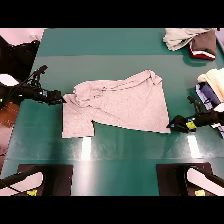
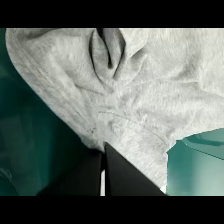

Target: Fold the shirts.

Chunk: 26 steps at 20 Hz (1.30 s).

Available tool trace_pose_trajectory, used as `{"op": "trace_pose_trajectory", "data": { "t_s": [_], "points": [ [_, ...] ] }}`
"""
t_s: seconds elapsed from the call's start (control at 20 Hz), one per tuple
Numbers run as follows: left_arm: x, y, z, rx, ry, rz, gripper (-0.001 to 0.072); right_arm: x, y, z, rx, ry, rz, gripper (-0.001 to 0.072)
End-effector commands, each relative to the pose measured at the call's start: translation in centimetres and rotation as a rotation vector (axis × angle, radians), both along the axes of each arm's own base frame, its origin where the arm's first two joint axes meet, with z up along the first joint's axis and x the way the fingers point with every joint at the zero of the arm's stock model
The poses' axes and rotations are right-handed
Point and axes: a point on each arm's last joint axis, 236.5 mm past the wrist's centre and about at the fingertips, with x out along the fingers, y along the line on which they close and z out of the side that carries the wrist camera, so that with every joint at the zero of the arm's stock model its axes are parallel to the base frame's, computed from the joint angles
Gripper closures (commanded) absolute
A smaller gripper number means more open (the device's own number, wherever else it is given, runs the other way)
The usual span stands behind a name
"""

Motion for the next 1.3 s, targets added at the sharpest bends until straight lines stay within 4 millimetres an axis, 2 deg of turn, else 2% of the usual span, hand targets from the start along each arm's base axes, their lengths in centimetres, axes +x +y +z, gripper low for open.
{"op": "trace_pose_trajectory", "data": {
  "t_s": [0.0, 0.05, 0.1, 0.15, 0.2, 0.3, 0.35, 0.4, 0.45, 0.5, 0.55, 0.65, 0.75, 0.85, 0.9, 1.0, 1.05, 1.15, 1.25],
  "points": [
    [-0.4, -0.1, 0.1, -0.002, 0.017, 0.001, 0.0687, -1.6, 0.4, -1.5, 0.0, 0.035, 0.001, 0.0311],
    [-0.4, -0.1, 0.1, -0.002, 0.017, 0.001, 0.0687, -1.7, 0.5, -1.6, 0.004, 0.041, 0.001, 0.0342],
    [-0.5, -0.1, 0.1, -0.003, 0.019, 0.0, 0.0687, -1.7, 0.5, -1.5, 0.004, 0.041, 0.001, 0.0425],
    [-0.5, -0.1, 0.1, -0.004, 0.021, -0.001, 0.0687, -1.7, 0.5, -1.5, 0.004, 0.041, 0.002, 0.0595],
    [-0.5, -0.1, 0.1, -0.007, 0.027, 0.008, 0.0687, -1.7, 0.5, -1.5, 0.004, 0.04, 0.002, 0.0697],
    [-0.1, 0.0, 1.2, -0.004, 0.002, 0.022, 0.0688, -0.5, 0.5, -0.5, 0.017, 0.011, -0.003, 0.0698],
    [0.6, 0.1, 2.9, -0.002, -0.039, 0.024, 0.0688, 1.0, 0.9, 0.9, 0.044, -0.032, -0.018, 0.0698],
    [1.4, 0.1, 5.0, 0.001, -0.087, 0.021, 0.0688, 3.5, 1.3, 3.2, 0.082, -0.116, -0.041, 0.0699],
    [2.2, 0.1, 7.6, 0.003, -0.146, 0.023, 0.0687, 6.1, 1.6, 6.2, 0.111, -0.22, -0.072, 0.07],
    [3.0, 0.1, 11.0, 0.008, -0.228, 0.02, 0.0687, 9.2, 1.7, 10.3, 0.141, -0.357, -0.105, 0.07],
    [3.7, 0.2, 14.7, 0.012, -0.314, 0.025, 0.0687, 11.9, 1.6, 14.8, 0.154, -0.5, -0.133, 0.07],
    [4.1, 0.2, 22.3, 0.018, -0.484, 0.044, 0.0686, 15.4, 0.7, 24.5, 0.122, -0.78, -0.16, 0.07],
    [3.2, 0.1, 30.4, 0.013, -0.661, 0.076, 0.0687, 16.4, -0.3, 35.2, 0.036, -1.065, -0.165, 0.07],
    [0.7, -0.1, 38.7, 0.009, -0.855, 0.094, 0.0687, 14.9, -0.4, 45.7, -0.042, -1.332, -0.159, 0.0701],
    [-0.8, -0.3, 42.1, 0.01, -0.941, 0.096, 0.0687, 13.5, 0.0, 50.0, -0.07, -1.437, -0.149, 0.0701],
    [-4.7, -0.8, 48.2, 0.017, -1.108, 0.091, 0.0687, 10.3, 0.9, 55.9, -0.152, -1.584, -0.1, 0.0701],
    [-7.0, -1.0, 50.9, 0.012, -1.184, 0.096, 0.0687, 8.8, 1.3, 57.9, -0.195, -1.626, -0.081, 0.0701],
    [-11.0, -1.2, 54.6, 0.003, -1.321, 0.117, 0.0687, 6.4, 1.2, 60.2, -0.294, -1.659, -0.072, 0.0701],
    [-14.7, -1.4, 57.0, -0.005, -1.42, 0.134, 0.0687, 4.6, 0.0, 61.2, -0.407, -1.642, -0.11, 0.0701]
  ]
}}
